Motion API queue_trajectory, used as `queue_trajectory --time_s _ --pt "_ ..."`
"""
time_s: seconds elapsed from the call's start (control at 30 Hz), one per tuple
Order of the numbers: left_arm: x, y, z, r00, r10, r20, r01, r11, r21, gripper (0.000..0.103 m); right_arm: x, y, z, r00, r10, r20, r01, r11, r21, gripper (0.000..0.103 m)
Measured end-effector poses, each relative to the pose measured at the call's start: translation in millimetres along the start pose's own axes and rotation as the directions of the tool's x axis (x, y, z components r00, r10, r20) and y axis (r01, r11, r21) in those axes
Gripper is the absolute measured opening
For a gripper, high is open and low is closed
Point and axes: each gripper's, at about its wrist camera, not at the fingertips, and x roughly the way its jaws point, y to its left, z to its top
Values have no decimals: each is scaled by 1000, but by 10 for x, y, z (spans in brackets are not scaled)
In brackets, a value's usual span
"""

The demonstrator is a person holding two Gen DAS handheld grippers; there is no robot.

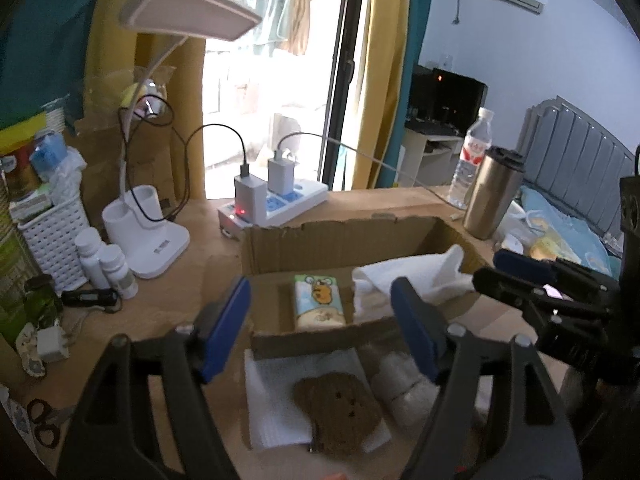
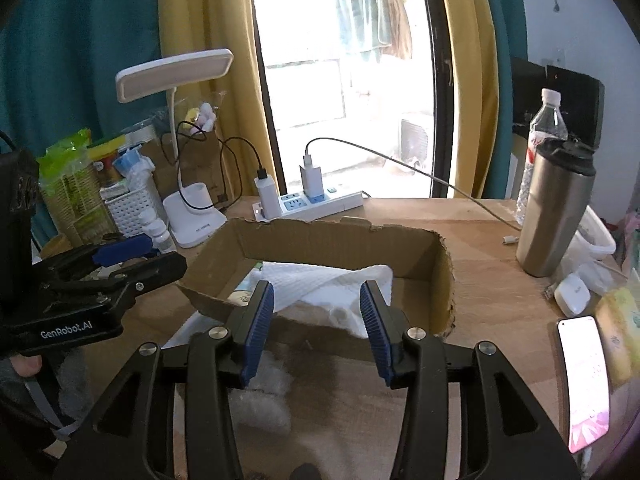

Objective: Organize soft objects
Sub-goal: 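Move left tool to the cotton swab bag while right tool reaches the grey sock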

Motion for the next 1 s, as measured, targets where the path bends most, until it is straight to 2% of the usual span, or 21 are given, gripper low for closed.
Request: queue_trajectory --time_s 0.23,0.37,1.0 --pt "-262 10 -87 999 -26 29 26 1000 -6 75 -257 103 -60 999 -18 29 19 1000 -6 49" --pt "-402 -5 -165 999 -37 40 37 999 2 75 -374 176 -103 999 -28 37 28 1000 -11 54" --pt "-825 -84 -486 993 -105 61 105 994 6 80 -785 455 -350 997 -67 47 68 997 -32 55"
